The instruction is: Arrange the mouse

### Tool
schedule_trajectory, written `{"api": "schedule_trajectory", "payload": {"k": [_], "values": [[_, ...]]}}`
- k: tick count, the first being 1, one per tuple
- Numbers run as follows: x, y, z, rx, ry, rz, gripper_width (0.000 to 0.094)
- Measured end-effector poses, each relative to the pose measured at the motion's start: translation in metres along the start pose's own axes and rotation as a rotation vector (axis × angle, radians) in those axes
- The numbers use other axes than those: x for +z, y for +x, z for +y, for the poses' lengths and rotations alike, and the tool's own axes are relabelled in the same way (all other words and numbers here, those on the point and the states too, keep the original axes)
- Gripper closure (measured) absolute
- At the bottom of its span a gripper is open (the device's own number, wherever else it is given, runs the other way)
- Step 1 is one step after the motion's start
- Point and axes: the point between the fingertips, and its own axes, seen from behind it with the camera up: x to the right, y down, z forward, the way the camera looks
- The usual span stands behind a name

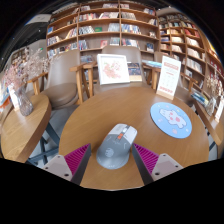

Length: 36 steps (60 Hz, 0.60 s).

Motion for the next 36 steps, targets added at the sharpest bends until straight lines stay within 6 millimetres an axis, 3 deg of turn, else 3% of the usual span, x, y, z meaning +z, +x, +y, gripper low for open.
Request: {"api": "schedule_trajectory", "payload": {"k": [19, 25, 26, 28, 36], "values": [[0.036, -0.016, -0.029, -0.027, -0.013, -0.023, 0.0094], [0.04, -0.014, -0.032, -0.029, -0.007, -0.02, 0.0222], [0.04, -0.013, -0.033, -0.03, -0.006, -0.019, 0.0271], [0.041, -0.012, -0.033, -0.041, -0.004, -0.021, 0.0469], [0.032, -0.013, -0.041, -0.052, -0.015, -0.059, 0.0497]]}}
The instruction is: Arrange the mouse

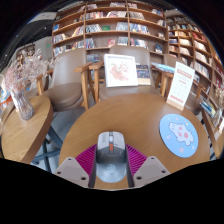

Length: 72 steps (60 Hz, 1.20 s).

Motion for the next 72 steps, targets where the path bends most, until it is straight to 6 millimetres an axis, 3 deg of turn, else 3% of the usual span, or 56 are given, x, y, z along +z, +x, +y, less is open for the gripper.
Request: {"api": "schedule_trajectory", "payload": {"k": [6, 11, 16, 24, 30, 34, 43, 58, 62, 68, 70, 72], "values": [[-0.021, 0.017, -0.035, 0.009, 0.064, -0.036, 0.0496], [-0.037, 0.053, -0.07, -0.014, 0.127, -0.014, 0.0496], [-0.042, 0.102, -0.096, -0.043, 0.173, 0.018, 0.0498], [-0.027, 0.193, -0.094, -0.07, 0.154, 0.117, 0.0498], [-0.008, 0.235, -0.078, -0.049, 0.119, 0.15, 0.0498], [0.009, 0.244, -0.061, -0.027, 0.097, 0.136, 0.0497], [0.026, 0.251, -0.037, 0.019, 0.057, 0.103, 0.0497], [0.039, 0.259, -0.023, 0.044, 0.048, 0.126, 0.0445], [0.04, 0.261, -0.023, 0.062, 0.045, 0.127, 0.0385], [0.029, 0.275, -0.027, 0.065, 0.057, 0.187, 0.007], [0.021, 0.276, -0.029, 0.065, 0.06, 0.204, 0.0111], [0.009, 0.278, -0.028, 0.072, 0.06, 0.21, 0.0092]]}}
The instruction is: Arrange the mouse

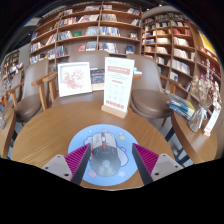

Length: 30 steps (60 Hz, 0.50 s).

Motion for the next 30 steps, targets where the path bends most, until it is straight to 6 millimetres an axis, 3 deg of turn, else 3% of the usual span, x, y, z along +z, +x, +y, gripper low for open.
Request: {"api": "schedule_trajectory", "payload": {"k": [6, 14, 23, 30], "values": [[-0.049, -0.003, -0.005, 0.019, 0.013, -0.008, 0.0086], [-0.14, -0.003, -0.003, 0.021, 0.049, -0.019, 0.0087], [-0.238, -0.003, 0.018, 0.029, 0.095, -0.063, 0.0081], [-0.288, 0.003, 0.044, 0.042, 0.102, -0.069, 0.0086]]}}
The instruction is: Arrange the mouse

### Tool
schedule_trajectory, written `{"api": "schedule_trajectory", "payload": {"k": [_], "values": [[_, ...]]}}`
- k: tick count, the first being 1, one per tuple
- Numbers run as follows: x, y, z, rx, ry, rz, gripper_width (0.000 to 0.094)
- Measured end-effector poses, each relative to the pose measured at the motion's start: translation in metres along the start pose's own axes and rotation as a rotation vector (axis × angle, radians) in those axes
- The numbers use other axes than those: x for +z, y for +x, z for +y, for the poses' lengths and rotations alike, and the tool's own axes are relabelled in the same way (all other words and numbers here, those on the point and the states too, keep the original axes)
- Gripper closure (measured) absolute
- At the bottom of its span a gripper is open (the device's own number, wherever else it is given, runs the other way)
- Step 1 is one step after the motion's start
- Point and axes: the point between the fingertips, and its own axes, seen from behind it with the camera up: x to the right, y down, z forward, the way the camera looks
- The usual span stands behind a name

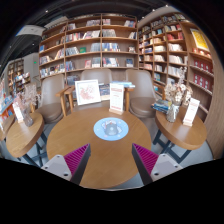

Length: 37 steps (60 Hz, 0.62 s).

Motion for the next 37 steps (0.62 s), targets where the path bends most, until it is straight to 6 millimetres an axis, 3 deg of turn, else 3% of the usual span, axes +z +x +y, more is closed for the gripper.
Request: {"api": "schedule_trajectory", "payload": {"k": [11, 17, 28, 37], "values": [[-0.048, 0.004, 0.022, -0.009, 0.007, -0.006, 0.0082], [-0.061, 0.008, 0.018, -0.021, 0.031, 0.004, 0.0083], [-0.07, 0.01, 0.016, -0.025, 0.05, 0.008, 0.008], [-0.072, -0.001, 0.017, -0.042, 0.055, -0.025, 0.0083]]}}
